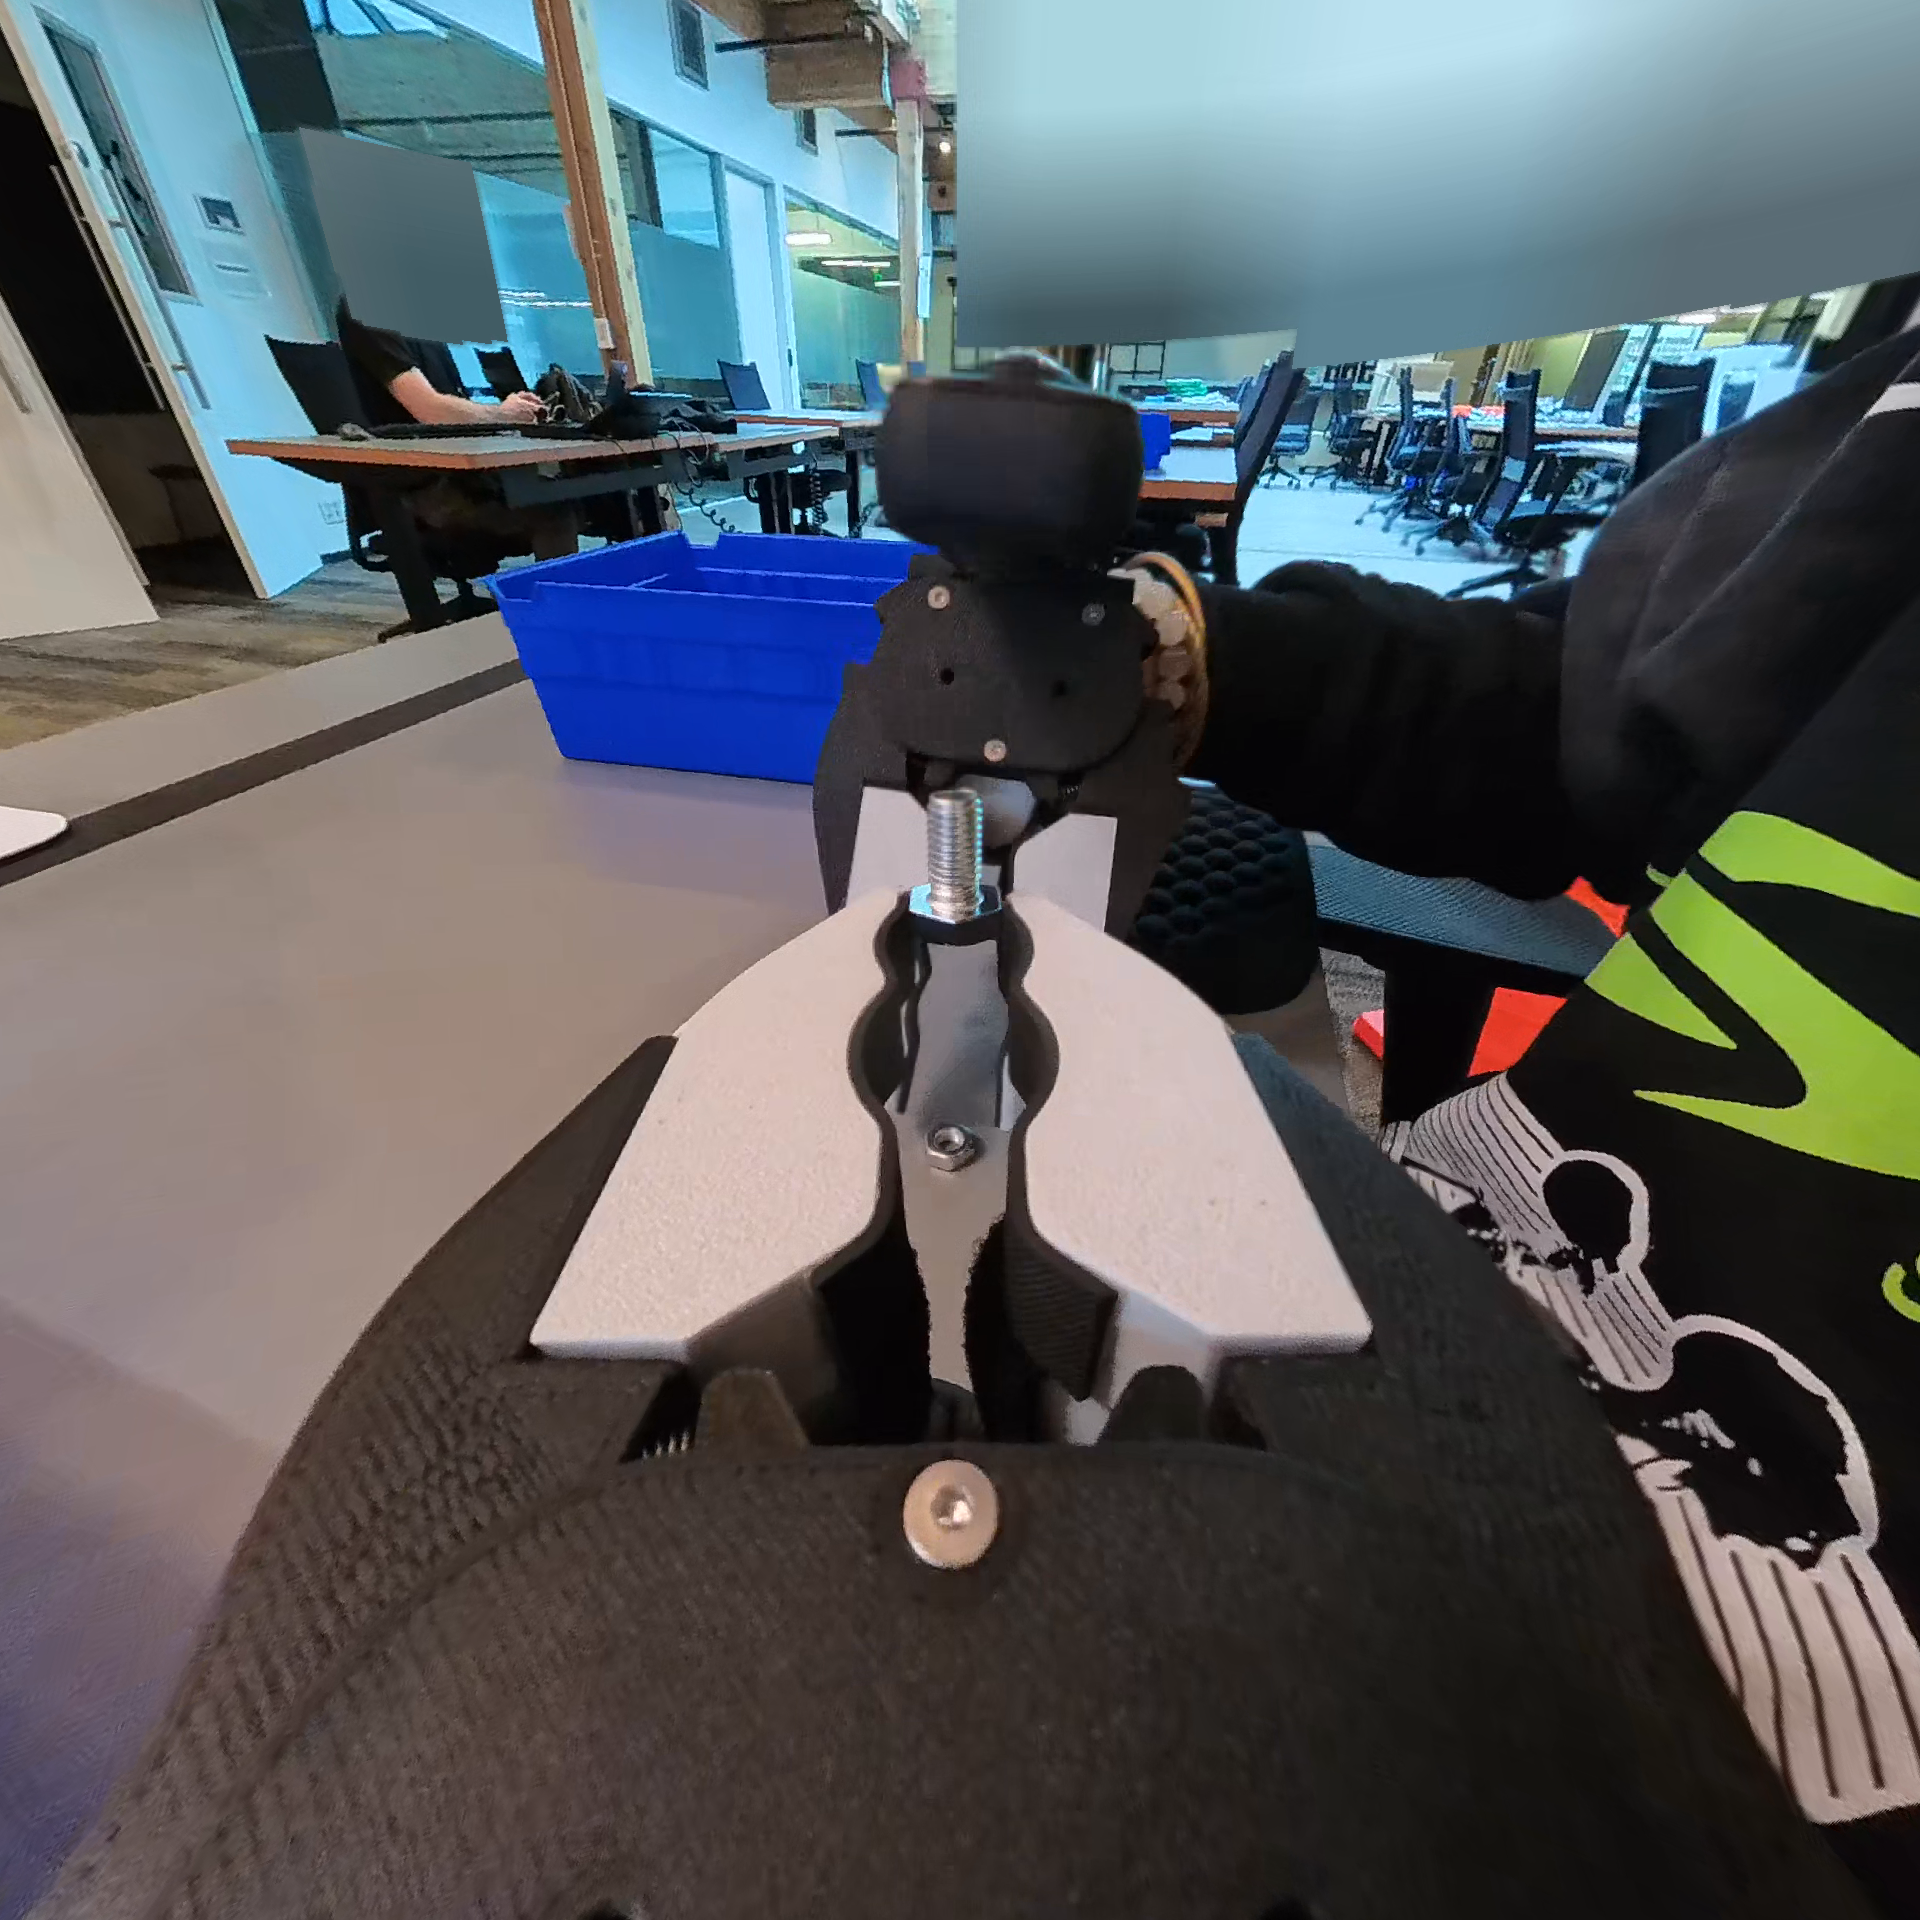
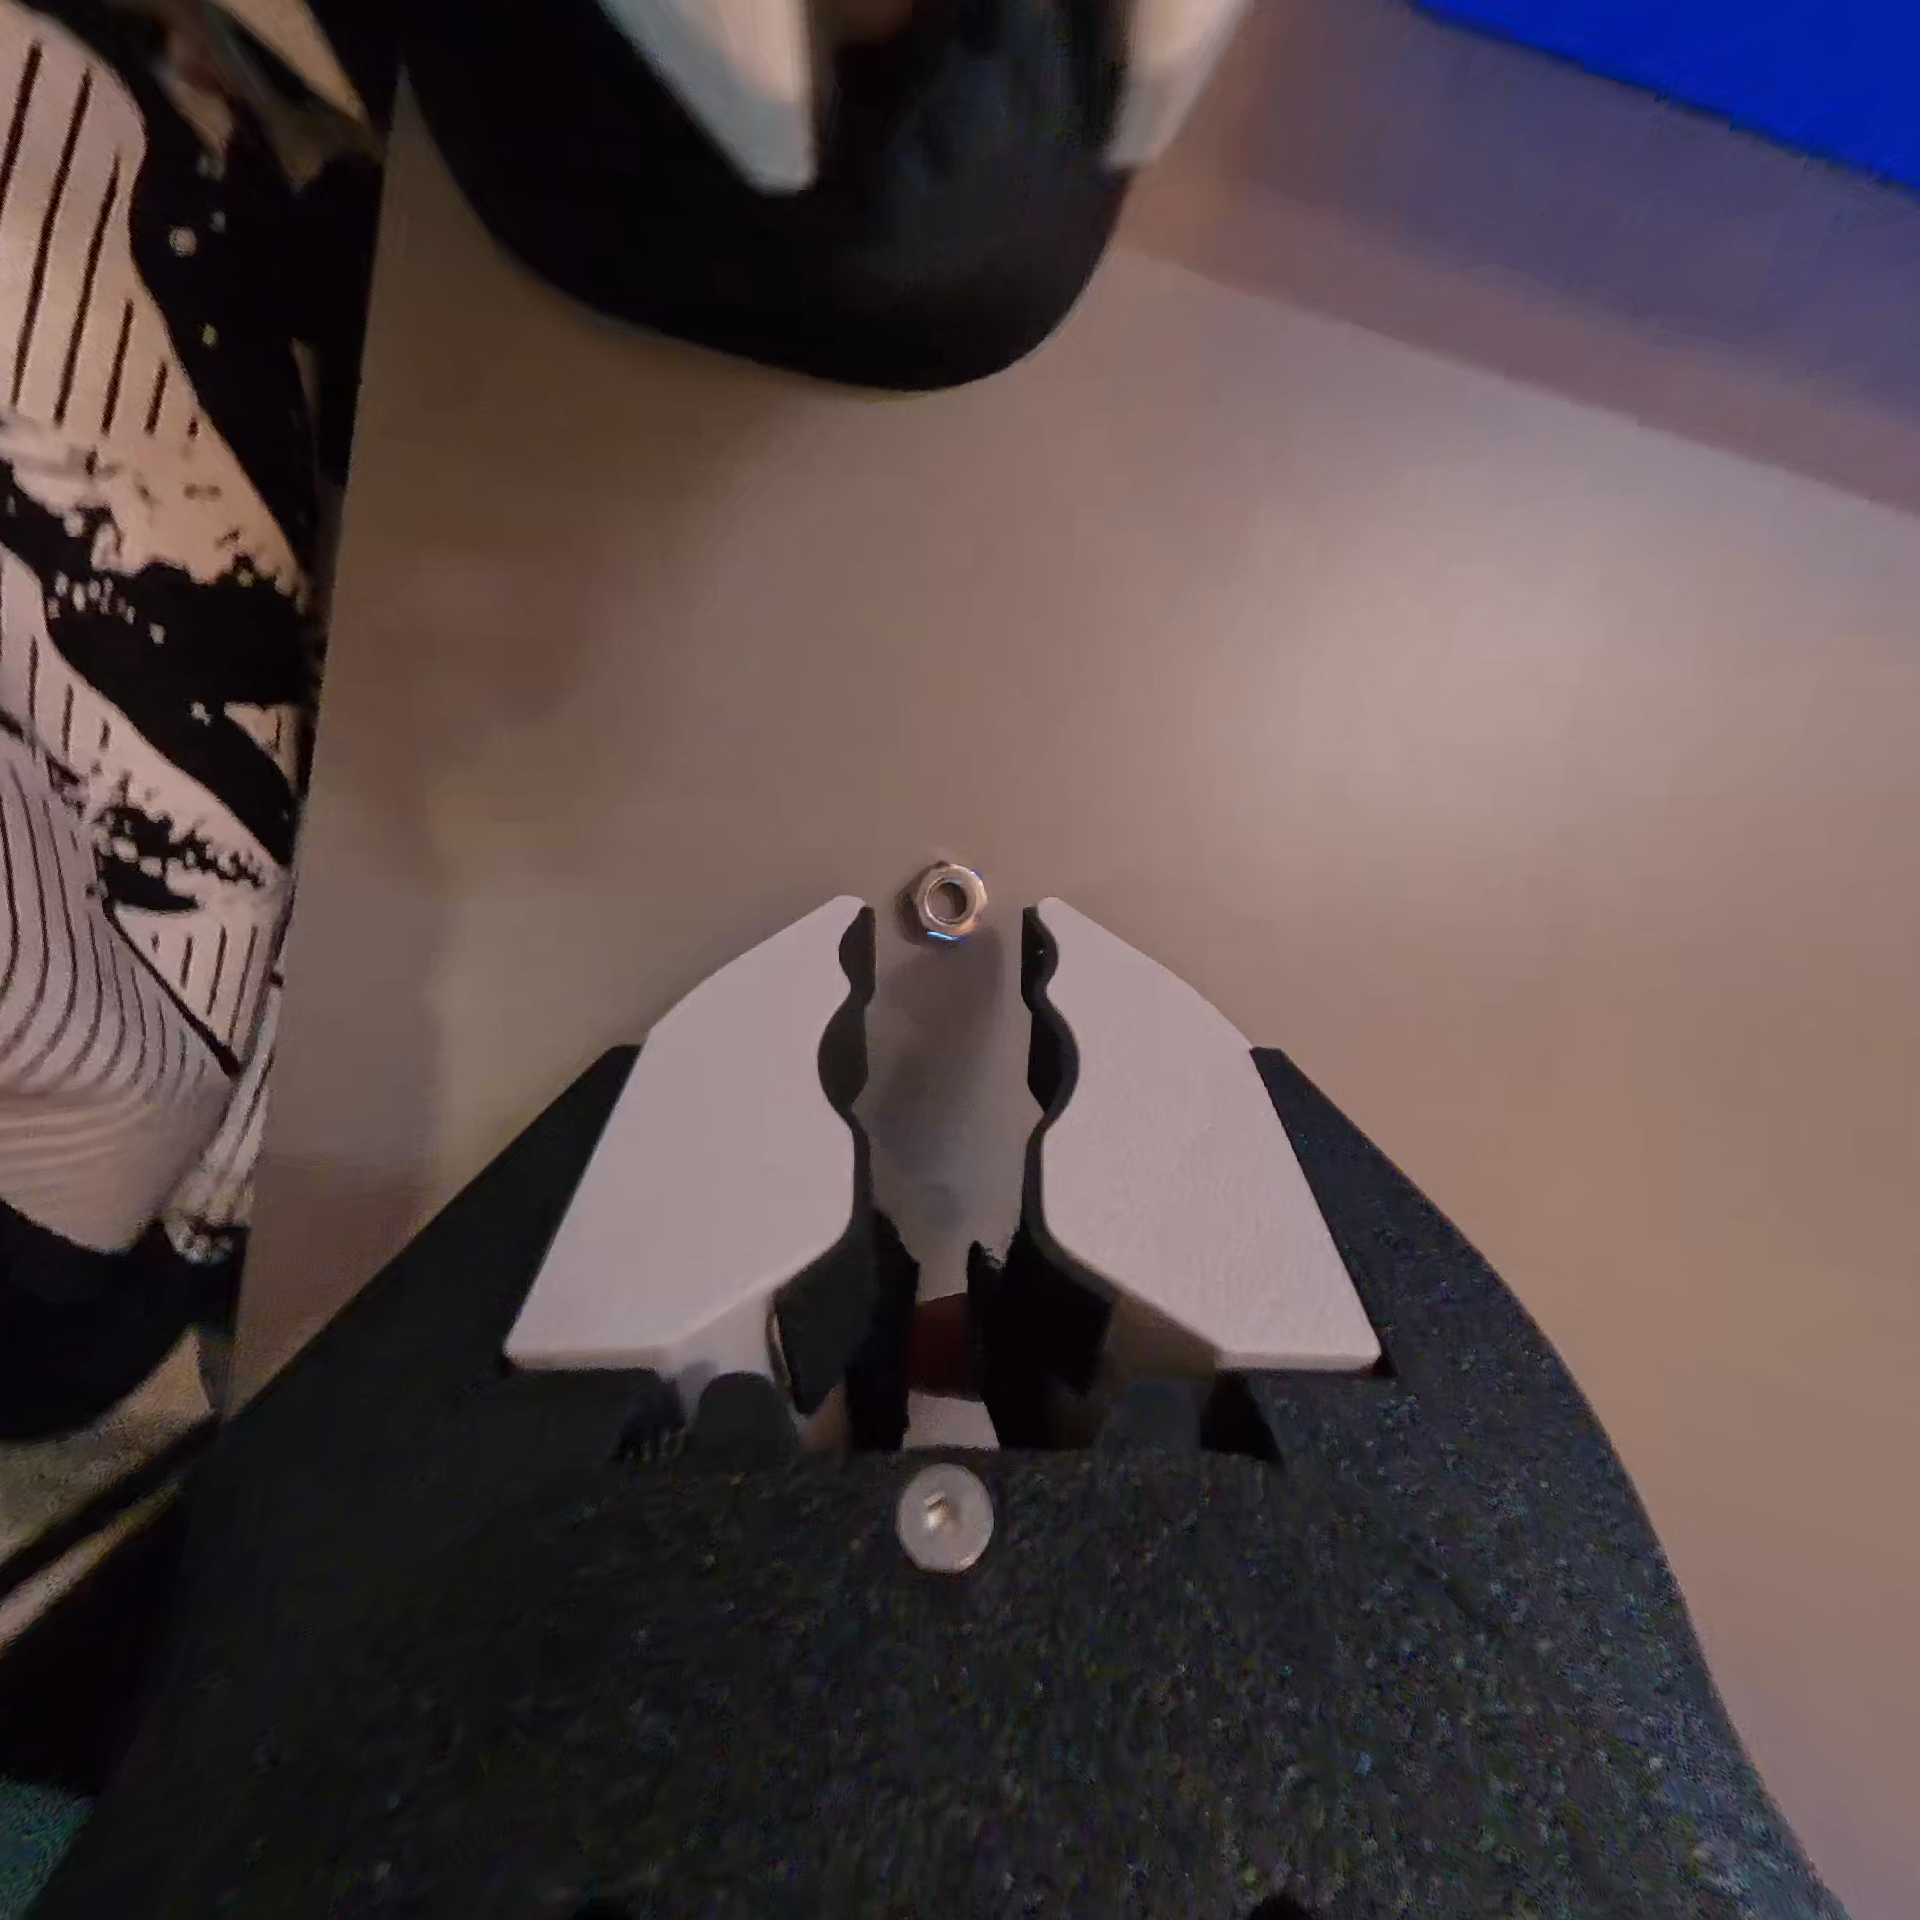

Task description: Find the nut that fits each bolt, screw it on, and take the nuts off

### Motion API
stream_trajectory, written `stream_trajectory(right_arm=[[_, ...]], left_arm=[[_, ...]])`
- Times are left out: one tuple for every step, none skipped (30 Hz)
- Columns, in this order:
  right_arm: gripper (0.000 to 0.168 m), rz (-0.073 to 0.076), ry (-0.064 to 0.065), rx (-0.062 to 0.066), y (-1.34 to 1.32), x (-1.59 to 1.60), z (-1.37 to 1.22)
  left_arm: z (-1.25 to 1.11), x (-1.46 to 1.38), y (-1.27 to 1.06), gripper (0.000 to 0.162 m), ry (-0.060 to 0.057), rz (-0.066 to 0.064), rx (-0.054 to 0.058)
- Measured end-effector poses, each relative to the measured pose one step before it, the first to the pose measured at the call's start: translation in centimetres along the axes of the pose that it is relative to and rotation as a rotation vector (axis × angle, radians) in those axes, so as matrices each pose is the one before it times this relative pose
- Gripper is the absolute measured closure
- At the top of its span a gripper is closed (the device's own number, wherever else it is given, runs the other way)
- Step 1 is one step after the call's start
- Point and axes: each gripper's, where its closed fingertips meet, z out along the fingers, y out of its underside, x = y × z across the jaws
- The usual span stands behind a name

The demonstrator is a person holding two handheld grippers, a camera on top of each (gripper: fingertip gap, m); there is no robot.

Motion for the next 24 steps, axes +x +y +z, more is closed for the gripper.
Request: stream_trajectory(right_arm=[[0.141,-0.0424,-0.021,-0.0148,0.123,-0.127,0.145],[0.142,-0.0371,-0.0161,-0.0139,0.112,-0.055,0.162],[0.142,-0.0305,-0.0146,-0.0097,0.061,-0.027,0.18],[0.143,-0.0231,-0.0131,-0.0035,-0.024,-0.009,0.173],[0.145,-0.0156,-0.0116,0.003,-0.101,0.02,0.14],[0.146,-0.0094,-0.0131,0.0071,-0.157,-0.02,0.092],[0.149,-0.0055,-0.0114,0.0023,-0.06,-0.021,0.063],[0.154,0.0008,-0.0084,-0.0015,0.015,0.007,0.035],[0.154,0.0047,-0.0065,-0.002,0.013,0.001,0.0],[0.154,0.0011,-0.0028,-0.0013,0.03,-0.006,-0.014],[0.154,-0.0043,0.0024,0.0007,0.013,0.019,-0.021],[0.153,-0.0056,0.0053,0.002,0.016,0.021,-0.037],[0.152,-0.0015,0.0015,0.0061,-0.049,-0.026,-0.091],[0.149,0.0053,-0.0021,0.0093,-0.089,-0.04,-0.123],[0.148,0.0078,-0.003,0.0061,-0.044,-0.016,-0.111],[0.147,0.0054,-0.0011,-0.0023,0.079,0.03,-0.041],[0.147,0.0019,0.0,-0.0093,0.171,0.045,0.034],[0.147,-0.0002,-0.0025,-0.0078,0.144,0.007,0.083],[0.147,0.0014,-0.0032,-0.0025,0.05,-0.002,0.112],[0.149,0.0064,-0.0039,0.0035,-0.061,-0.012,0.082],[0.15,0.0094,-0.0039,0.0017,-0.04,-0.011,0.06],[0.151,0.0101,-0.0022,0.0008,-0.019,-0.004,0.035],[0.152,0.0081,0.003,-0.0003,0.002,0.045,0.011],[0.152,0.0055,0.0049,-0.0007,0.014,0.024,0.003]], left_arm=[[-0.064,-0.021,-0.078,0.147,0.002,-0.0053,0.0069],[-0.053,0.003,-0.061,0.147,0.003,-0.0035,0.0055],[-0.036,0.039,-0.021,0.147,0.0043,-0.0017,0.0024],[0.0,0.034,0.018,0.147,0.0032,-0.0002,-0.0006],[0.029,0.034,0.053,0.147,0.0022,0.0,-0.0034],[0.044,0.038,0.078,0.147,0.0029,0.0007,-0.0045],[0.03,0.044,0.05,0.147,0.0026,0.0012,-0.0039],[0.016,0.017,0.037,0.147,0.0014,0.0009,-0.0021],[-0.007,0.016,0.007,0.147,0.0015,-0.0001,0.0003],[-0.01,0.005,-0.011,0.147,0.0013,-0.0015,0.0016],[-0.017,-0.016,-0.026,0.147,0.0011,-0.0027,0.002],[-0.013,-0.004,-0.006,0.147,0.0018,-0.0026,0.0012],[0.003,-0.016,0.002,0.147,0.0001,-0.0019,-0.0003],[0.013,-0.003,0.017,0.147,-0.0002,0.0001,-0.0013],[0.016,0.009,0.019,0.147,-0.001,0.002,-0.0014],[0.019,0.008,0.021,0.147,-0.0004,0.0019,-0.0016],[0.01,0.017,0.023,0.147,0.0003,0.0013,-0.0018],[0.017,0.005,0.018,0.147,-0.0002,0.0009,-0.0014],[0.012,0.006,0.01,0.147,0.0,0.0004,-0.0008],[-0.002,-0.008,0.004,0.147,-0.0007,-0.0001,-0.0003],[0.011,-0.016,0.003,0.147,-0.0011,-0.0004,-0.0003],[-0.004,-0.016,0.0,0.147,-0.0017,0.0003,0.0],[0.007,-0.01,0.003,0.147,-0.0008,0.0007,-0.0003],[0.007,0.012,0.012,0.147,0.0,0.0008,-0.0009]])
